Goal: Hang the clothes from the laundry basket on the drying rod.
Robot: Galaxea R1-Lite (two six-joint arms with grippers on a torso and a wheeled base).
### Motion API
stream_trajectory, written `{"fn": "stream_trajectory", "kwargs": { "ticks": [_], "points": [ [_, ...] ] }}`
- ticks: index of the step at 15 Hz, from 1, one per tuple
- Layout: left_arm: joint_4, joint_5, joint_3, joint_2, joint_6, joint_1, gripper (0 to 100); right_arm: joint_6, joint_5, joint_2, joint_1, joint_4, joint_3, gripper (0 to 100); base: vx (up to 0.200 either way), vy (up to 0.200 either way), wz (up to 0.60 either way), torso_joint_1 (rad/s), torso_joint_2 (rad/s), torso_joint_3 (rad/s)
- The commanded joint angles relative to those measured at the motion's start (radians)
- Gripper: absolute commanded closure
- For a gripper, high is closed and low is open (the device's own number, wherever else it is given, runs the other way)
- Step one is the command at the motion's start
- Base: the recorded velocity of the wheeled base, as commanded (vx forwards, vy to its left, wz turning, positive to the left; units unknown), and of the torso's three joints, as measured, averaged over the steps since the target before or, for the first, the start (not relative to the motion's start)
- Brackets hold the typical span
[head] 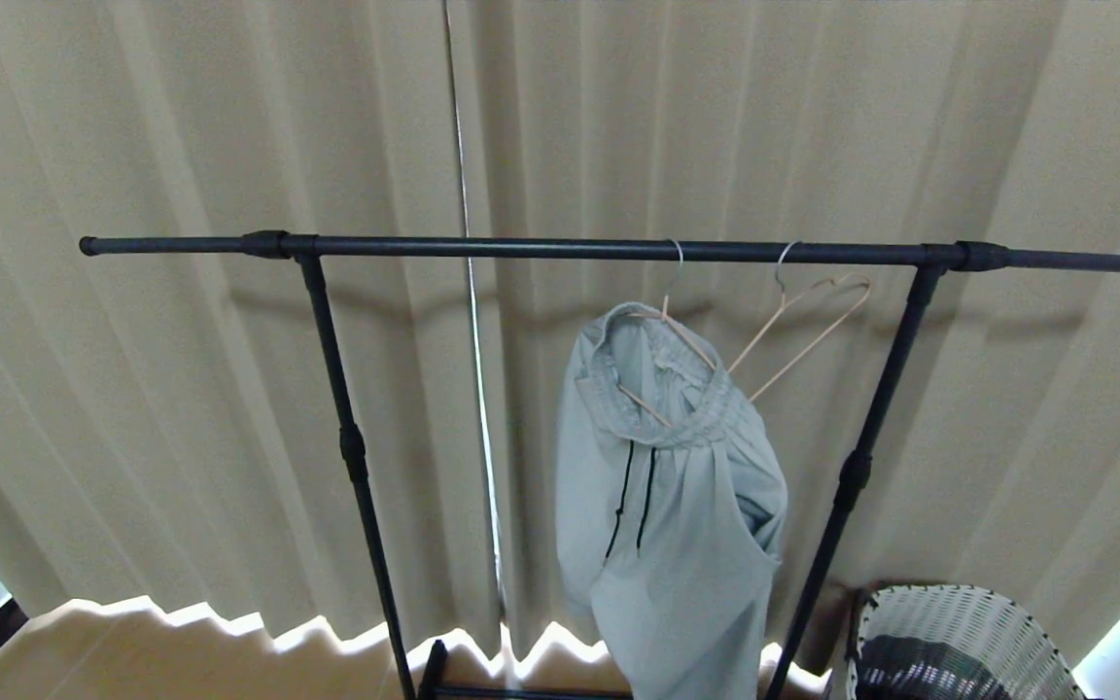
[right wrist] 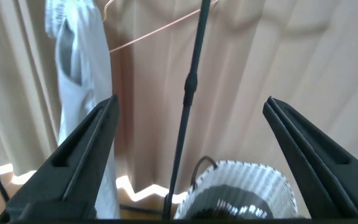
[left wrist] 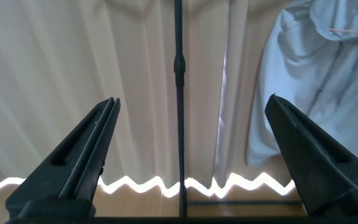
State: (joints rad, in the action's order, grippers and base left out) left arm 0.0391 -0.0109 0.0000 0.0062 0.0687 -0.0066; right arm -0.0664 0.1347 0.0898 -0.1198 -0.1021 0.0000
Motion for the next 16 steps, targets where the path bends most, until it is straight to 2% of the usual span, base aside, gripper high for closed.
{"fn": "stream_trajectory", "kwargs": {
  "ticks": [1,16],
  "points": [
    [0.001,0.0,0.0,0.0,0.0,-0.001,0,-0.001,0.0,0.004,0.0,-0.001,0.0,0,0.0,0.0,0.0,0.0,0.0,0.0],
    [0.002,-0.001,0.0,0.0,-0.004,0.0,0,-0.001,-0.001,0.005,0.0,0.004,0.0,0,0.0,0.0,0.0,-0.006,0.02,0.009]
  ]
}}
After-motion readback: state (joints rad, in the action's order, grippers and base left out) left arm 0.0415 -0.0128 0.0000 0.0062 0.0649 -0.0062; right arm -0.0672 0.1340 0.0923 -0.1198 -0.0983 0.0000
